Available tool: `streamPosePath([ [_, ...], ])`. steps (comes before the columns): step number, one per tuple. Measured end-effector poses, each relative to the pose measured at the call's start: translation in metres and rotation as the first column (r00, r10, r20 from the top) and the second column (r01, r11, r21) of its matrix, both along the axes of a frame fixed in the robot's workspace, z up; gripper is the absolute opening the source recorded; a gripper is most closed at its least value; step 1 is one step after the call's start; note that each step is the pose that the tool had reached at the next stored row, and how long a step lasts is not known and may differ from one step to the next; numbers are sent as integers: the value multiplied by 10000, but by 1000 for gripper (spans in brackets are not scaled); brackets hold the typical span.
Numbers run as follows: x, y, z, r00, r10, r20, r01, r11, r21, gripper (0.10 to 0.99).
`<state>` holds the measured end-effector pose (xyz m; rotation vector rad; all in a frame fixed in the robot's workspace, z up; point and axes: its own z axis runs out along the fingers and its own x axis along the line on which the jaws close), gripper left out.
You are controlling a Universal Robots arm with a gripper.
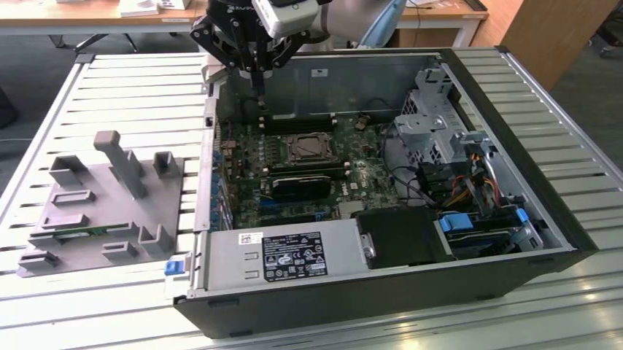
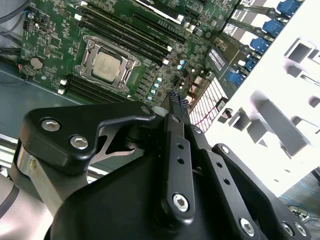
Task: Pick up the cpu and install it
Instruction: 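Install the second cpu locking lever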
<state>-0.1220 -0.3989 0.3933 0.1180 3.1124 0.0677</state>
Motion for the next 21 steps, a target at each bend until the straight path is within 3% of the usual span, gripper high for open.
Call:
streamPosePath([
  [6,7,0,-2,10000,0,0,0,10000,17,106],
  [11,121,5,-31,10000,-1,-38,1,10000,17,106],
  [16,208,53,-119,10000,1,-76,-1,10000,18,106],
  [21,319,144,-210,10000,-1,-88,1,10000,17,106],
])
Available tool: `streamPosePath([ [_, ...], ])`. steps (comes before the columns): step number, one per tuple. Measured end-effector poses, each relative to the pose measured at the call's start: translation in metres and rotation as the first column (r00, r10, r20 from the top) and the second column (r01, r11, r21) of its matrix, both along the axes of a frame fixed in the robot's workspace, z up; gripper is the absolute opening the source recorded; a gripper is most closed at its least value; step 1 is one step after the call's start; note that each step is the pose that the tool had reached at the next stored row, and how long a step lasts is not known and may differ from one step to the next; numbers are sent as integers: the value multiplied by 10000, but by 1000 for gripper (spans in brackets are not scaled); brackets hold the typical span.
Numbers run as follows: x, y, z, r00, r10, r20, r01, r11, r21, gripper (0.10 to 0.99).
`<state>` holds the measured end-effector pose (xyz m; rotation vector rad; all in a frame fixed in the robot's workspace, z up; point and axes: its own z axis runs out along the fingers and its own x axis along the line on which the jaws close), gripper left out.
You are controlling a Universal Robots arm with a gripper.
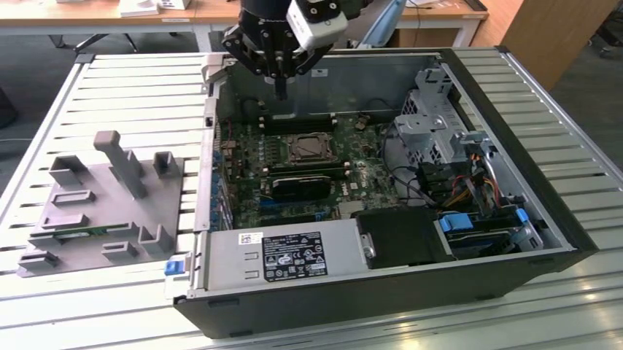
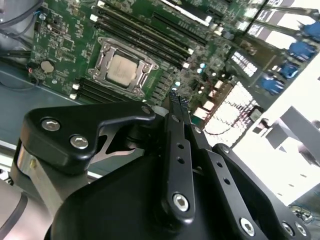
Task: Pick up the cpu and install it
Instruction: 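Install the second cpu locking lever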
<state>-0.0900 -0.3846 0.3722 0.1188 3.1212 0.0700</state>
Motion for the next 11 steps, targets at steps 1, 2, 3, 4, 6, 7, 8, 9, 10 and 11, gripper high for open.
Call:
streamPosePath([
  [1,25,18,-18,10000,0,-2,0,10000,1,106],
  [2,48,27,-36,10000,0,-6,0,10000,-1,106],
  [3,65,30,-54,10000,1,-7,-1,10000,2,106],
  [4,80,32,-73,10000,1,-5,-1,10000,4,106],
  [6,109,36,-108,10000,1,-7,-1,10000,1,106],
  [7,127,41,-126,10000,1,-9,-1,10000,-1,106],
  [8,144,45,-145,10000,1,-9,-1,10000,-1,106],
  [9,160,50,-163,10000,0,-10,0,10000,0,106],
  [10,177,54,-182,10000,0,-9,0,10000,1,106],
  [11,192,58,-200,10000,0,-10,0,10000,2,106],
])
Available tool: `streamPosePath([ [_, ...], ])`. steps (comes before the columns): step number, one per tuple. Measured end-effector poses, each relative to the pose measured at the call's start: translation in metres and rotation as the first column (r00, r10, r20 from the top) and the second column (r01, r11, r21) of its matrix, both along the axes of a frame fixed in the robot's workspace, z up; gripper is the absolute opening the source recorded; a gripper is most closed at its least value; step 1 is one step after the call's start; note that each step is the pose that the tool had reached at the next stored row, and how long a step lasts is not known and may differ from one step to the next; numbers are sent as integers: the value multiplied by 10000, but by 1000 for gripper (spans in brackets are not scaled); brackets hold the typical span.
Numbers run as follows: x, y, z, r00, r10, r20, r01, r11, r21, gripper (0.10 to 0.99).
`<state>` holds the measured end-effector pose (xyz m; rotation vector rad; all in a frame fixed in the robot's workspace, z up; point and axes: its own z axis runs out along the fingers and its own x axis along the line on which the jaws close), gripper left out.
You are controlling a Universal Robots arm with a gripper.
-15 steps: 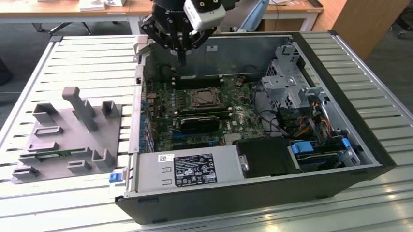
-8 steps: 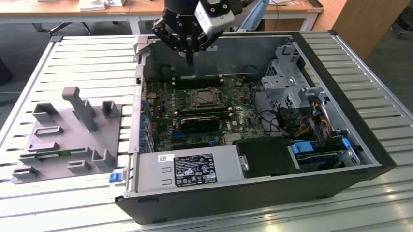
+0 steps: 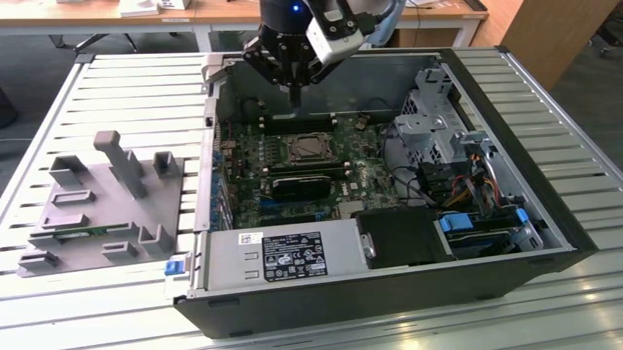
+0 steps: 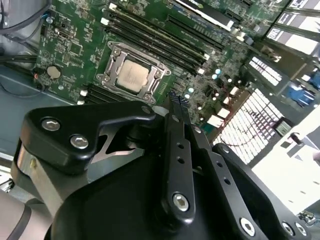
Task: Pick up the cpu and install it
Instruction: 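Install the second cpu locking lever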
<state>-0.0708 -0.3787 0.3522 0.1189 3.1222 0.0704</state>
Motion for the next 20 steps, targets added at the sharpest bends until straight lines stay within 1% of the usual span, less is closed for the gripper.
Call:
streamPosePath([
  [1,22,4,-17,10000,1,-4,-1,10000,-1,106],
  [5,162,20,-62,10000,0,-29,0,10000,-2,106],
  [7,213,26,-86,10000,1,-42,-1,10000,-1,106],
  [10,262,38,-139,10000,1,-62,-1,10000,-2,106],
  [12,274,47,-174,10000,1,-67,-1,10000,2,106],
  [13,278,49,-184,10000,1,-68,0,10000,41,106],
  [14,280,50,-188,10000,2,-67,-1,9999,134,106],
  [16,283,51,-195,10000,5,-67,-2,9990,443,106],
  [17,286,51,-201,10000,5,-67,-2,9985,553,106],
  [18,293,51,-217,10000,5,-66,-1,9982,601,106],
  [20,302,51,-252,10000,5,-70,-1,9982,603,106],
])
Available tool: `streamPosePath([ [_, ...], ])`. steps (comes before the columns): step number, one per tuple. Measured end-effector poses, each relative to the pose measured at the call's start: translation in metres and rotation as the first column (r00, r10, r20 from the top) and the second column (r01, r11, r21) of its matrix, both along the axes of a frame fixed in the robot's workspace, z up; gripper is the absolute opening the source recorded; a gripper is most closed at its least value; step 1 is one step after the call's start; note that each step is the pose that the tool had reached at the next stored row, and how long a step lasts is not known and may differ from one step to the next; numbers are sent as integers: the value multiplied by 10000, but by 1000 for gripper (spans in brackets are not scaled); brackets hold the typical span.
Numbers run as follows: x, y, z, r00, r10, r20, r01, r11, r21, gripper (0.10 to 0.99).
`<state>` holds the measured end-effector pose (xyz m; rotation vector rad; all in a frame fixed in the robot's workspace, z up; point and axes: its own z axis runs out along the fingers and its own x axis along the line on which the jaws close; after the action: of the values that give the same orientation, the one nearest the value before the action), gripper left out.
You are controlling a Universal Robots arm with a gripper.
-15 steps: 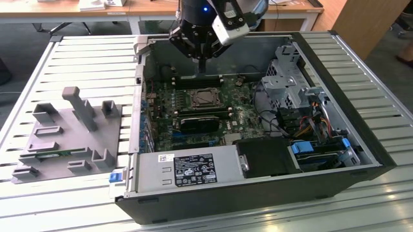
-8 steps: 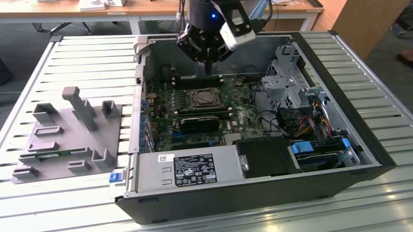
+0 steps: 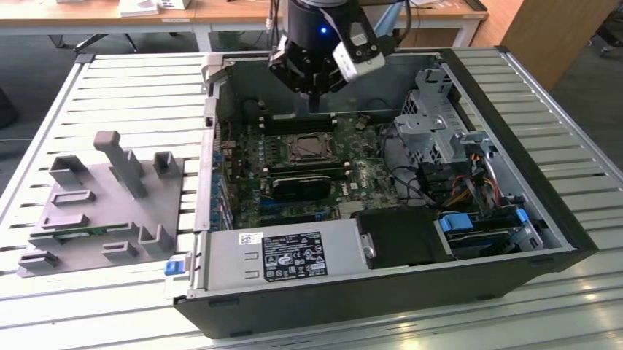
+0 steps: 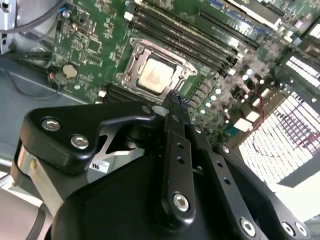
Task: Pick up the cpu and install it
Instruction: 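Install the second cpu locking lever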
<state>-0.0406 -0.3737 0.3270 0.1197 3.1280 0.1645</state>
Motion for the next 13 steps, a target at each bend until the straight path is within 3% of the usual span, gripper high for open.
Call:
streamPosePath([
  [8,2,0,-151,10000,0,-24,0,10000,0,106],
  [13,2,0,-203,10000,1,-23,-1,10000,1,106],
])
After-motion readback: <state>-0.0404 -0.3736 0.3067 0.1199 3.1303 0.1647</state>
